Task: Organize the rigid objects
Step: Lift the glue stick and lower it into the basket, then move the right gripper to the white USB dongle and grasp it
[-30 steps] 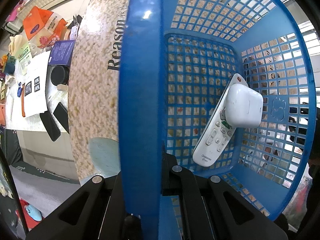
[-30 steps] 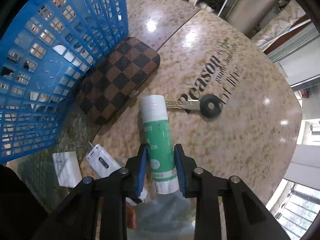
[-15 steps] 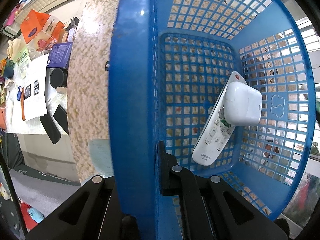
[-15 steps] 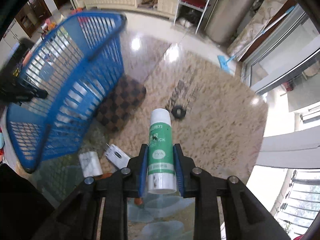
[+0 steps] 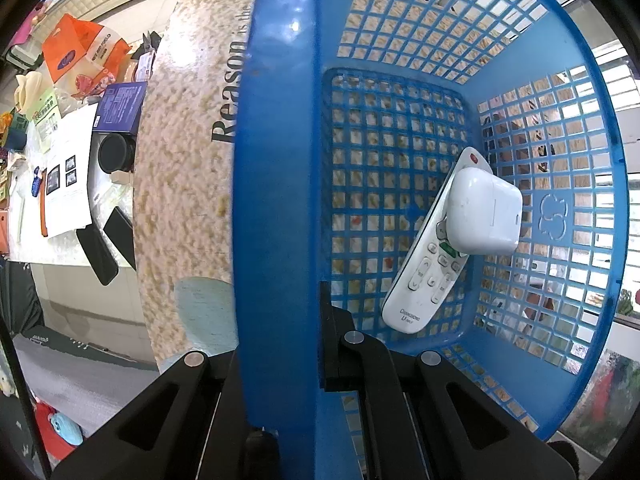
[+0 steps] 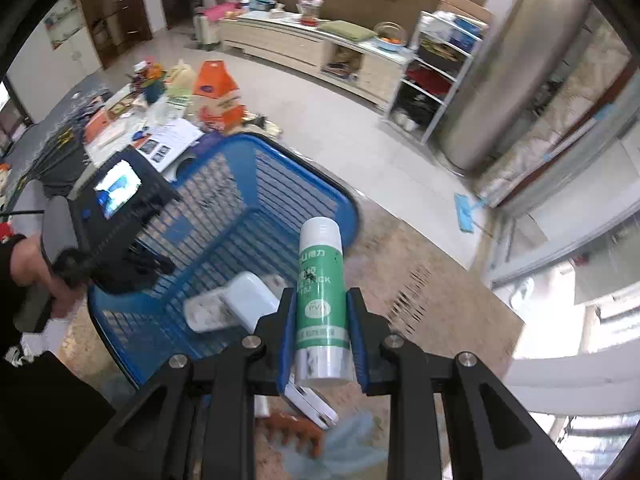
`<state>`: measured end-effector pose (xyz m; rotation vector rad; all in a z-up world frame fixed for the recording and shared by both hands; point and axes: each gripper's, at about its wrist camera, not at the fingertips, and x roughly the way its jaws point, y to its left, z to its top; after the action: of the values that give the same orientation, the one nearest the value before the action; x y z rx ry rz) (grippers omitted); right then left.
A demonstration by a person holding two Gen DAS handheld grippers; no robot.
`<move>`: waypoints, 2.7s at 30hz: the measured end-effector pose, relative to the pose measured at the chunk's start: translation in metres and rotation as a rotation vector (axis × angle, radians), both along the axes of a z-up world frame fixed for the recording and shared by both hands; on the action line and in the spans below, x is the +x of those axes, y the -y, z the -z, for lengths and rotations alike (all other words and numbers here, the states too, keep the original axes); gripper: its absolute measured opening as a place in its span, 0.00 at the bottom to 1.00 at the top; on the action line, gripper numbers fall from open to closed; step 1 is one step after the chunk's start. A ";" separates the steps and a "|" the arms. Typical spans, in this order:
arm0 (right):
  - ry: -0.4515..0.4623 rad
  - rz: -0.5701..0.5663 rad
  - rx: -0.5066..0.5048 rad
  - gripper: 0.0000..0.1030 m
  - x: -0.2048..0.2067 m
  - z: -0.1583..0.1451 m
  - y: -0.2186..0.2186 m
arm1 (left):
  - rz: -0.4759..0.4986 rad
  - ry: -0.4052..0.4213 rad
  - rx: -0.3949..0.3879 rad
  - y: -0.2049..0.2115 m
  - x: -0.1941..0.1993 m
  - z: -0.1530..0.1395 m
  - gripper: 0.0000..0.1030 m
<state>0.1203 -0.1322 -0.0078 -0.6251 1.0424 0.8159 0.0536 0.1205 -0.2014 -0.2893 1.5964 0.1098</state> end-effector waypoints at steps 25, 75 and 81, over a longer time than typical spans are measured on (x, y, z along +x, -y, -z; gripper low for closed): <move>-0.179 -0.224 -0.138 0.29 0.030 0.111 -0.081 | 0.006 -0.005 0.004 0.004 0.002 0.002 0.03; -0.248 0.000 -0.283 1.00 -0.002 0.180 0.077 | 0.012 0.013 0.011 0.004 -0.001 -0.001 0.03; -0.297 -0.003 -0.259 0.88 0.011 0.196 0.076 | 0.006 0.011 0.008 0.002 -0.002 -0.002 0.03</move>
<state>0.1309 -0.2085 -0.2036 -0.7383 1.4330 0.7983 0.0517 0.1188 -0.1992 -0.2784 1.5859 0.1096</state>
